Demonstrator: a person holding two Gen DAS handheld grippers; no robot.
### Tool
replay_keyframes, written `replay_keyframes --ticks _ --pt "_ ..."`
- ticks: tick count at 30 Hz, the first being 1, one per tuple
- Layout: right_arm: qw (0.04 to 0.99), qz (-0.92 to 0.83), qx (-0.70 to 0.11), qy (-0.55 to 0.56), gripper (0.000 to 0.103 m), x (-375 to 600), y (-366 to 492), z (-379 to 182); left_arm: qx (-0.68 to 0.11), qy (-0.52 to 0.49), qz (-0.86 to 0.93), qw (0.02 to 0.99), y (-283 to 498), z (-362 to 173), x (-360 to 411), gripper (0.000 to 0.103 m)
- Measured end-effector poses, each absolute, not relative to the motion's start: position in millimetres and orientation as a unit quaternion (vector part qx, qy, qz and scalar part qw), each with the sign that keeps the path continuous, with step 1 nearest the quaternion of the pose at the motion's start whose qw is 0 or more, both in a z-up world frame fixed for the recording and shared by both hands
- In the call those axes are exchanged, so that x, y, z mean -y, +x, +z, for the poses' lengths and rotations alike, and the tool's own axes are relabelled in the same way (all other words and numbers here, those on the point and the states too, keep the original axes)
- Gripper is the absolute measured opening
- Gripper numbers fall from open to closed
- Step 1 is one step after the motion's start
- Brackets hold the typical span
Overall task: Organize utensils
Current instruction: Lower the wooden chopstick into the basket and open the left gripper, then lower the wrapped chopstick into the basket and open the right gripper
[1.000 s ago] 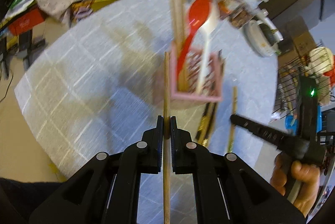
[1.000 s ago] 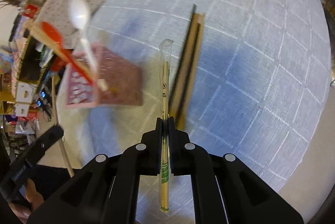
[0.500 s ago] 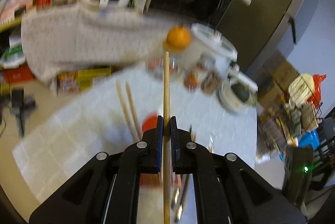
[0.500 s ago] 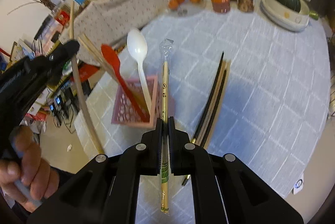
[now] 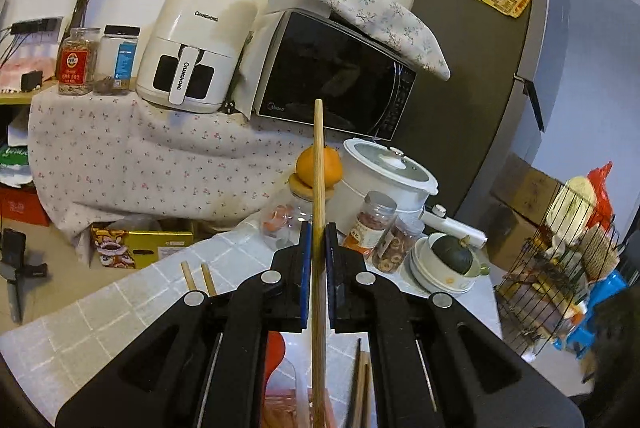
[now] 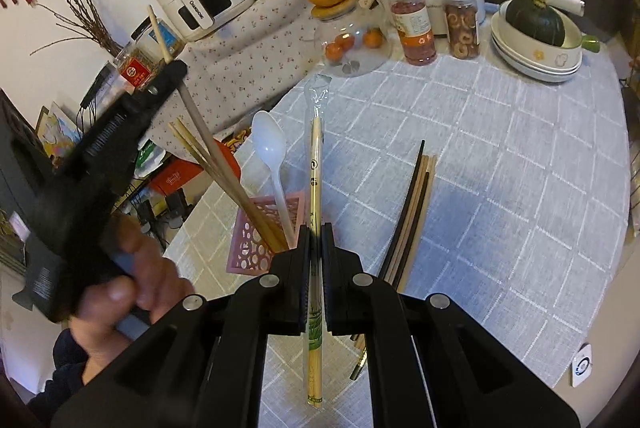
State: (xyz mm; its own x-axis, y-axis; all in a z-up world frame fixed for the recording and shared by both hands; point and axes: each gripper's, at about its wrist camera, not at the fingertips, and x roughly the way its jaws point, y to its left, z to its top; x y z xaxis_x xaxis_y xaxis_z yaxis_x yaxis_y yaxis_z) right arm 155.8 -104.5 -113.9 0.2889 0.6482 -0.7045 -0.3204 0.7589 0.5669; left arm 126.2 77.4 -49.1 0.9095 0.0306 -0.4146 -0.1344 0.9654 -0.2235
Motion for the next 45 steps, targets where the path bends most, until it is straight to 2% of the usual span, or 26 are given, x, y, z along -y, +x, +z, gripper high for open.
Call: replay_keyframes --ticks 12,22,24,25,26,31,35,38,45 --pt "0.790 0.316 -0.504 0.151 0.006 95 153 -115 -0.201 -0.111 0.042 0.972 121 -77 -73 0.005" --pt "0.807 0.302 -0.481 0.160 0.006 104 154 -111 -0.245 -0.051 0.028 0.968 123 -103 -57 0.007" --pt "0.814 0.298 -0.472 0.163 0.006 104 155 -110 -0.259 -0.048 0.017 0.964 124 -103 -56 0.015" --pt "0.815 0.297 -0.469 0.165 0.006 104 156 -109 -0.268 -0.043 0.014 0.962 124 -102 -56 0.026" --pt "0.817 0.295 -0.466 0.168 0.006 104 157 -109 -0.271 -0.043 0.014 0.962 124 -101 -57 0.031" --pt "0.831 0.284 -0.443 0.182 0.006 103 159 -103 -0.308 -0.078 0.009 0.948 121 -85 -72 0.032" --pt "0.850 0.274 -0.402 0.200 0.006 99 161 -94 -0.379 -0.074 0.041 0.922 119 -66 -85 0.045" --pt "0.862 0.271 -0.375 0.205 0.006 89 160 -87 -0.420 -0.093 0.051 0.901 115 -55 -102 0.047" --pt "0.894 0.254 -0.306 0.204 0.006 66 158 -74 -0.427 -0.136 0.025 0.894 103 -36 -131 0.057"
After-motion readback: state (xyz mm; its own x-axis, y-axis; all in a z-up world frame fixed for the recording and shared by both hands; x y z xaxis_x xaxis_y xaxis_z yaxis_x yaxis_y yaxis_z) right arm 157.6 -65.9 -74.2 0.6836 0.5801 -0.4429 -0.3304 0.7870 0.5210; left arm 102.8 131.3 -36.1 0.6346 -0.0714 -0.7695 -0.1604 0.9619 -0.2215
